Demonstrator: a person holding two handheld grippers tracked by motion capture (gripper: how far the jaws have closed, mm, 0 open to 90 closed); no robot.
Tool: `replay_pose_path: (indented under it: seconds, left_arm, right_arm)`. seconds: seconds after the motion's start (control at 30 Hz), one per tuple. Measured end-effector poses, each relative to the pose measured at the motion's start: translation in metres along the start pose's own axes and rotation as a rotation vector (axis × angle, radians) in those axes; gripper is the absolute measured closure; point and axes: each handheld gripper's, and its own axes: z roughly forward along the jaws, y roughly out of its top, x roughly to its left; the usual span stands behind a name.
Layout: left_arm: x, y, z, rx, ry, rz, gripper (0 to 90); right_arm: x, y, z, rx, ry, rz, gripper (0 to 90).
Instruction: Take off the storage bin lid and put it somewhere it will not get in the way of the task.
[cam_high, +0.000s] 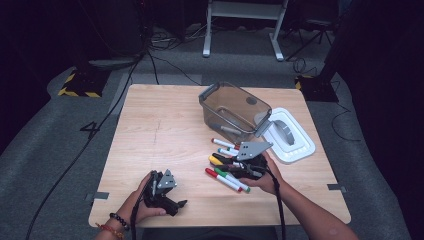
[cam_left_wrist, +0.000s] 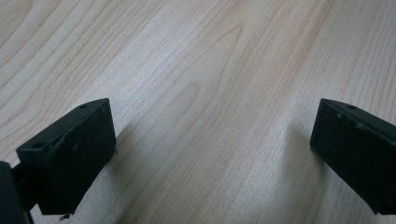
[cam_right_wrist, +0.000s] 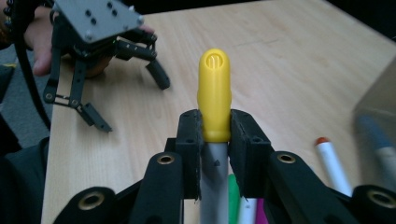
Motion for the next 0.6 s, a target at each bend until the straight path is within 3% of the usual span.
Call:
replay_pose_path:
  seconds: [0.33,0.6]
  left_arm:
    - [0.001,0.002,0.001,0.0,0.008,-0.006,0.5]
    - [0.001,0.001,0.001,0.0,0.009,-0.007,0.5]
  right_arm:
    - [-0.025,0.028,-0.051,-0.071,-0.109,-0.008,74.9]
    - [-0.065,0.054,-0.07,-0.076,-0.237,0.033,74.9]
